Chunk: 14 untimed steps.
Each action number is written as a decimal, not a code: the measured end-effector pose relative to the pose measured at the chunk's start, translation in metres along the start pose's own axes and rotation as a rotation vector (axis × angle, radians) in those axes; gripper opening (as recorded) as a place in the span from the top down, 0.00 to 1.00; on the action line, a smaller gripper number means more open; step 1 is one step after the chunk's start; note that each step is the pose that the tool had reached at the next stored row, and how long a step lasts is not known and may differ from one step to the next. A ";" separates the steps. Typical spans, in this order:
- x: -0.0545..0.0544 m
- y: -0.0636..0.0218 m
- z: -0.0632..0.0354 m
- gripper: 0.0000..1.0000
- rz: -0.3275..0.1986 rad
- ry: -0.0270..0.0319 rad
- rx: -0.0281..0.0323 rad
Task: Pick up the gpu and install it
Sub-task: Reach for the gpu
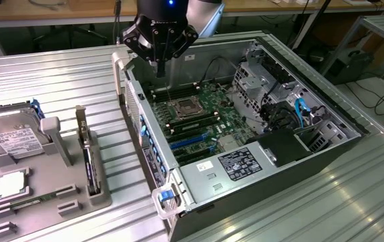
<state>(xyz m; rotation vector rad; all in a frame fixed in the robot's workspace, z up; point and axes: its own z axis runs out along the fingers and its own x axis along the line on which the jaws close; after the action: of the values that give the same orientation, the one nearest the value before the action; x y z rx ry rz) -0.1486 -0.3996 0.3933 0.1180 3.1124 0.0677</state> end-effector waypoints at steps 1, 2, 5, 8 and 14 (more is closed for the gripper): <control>0.001 0.0000 0.0000 0.89 0.000 0.0001 0.0000; 0.001 -0.0001 -0.0001 0.89 0.000 0.0001 0.0001; 0.004 -0.0003 -0.0001 0.89 0.000 0.0001 0.0000; 0.006 -0.0005 -0.0002 0.89 0.000 0.0002 0.0001; 0.009 -0.0008 -0.0002 0.89 0.000 0.0008 0.0000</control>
<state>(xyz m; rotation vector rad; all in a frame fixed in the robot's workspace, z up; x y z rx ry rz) -0.1580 -0.3996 0.3932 0.1180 3.1132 0.0677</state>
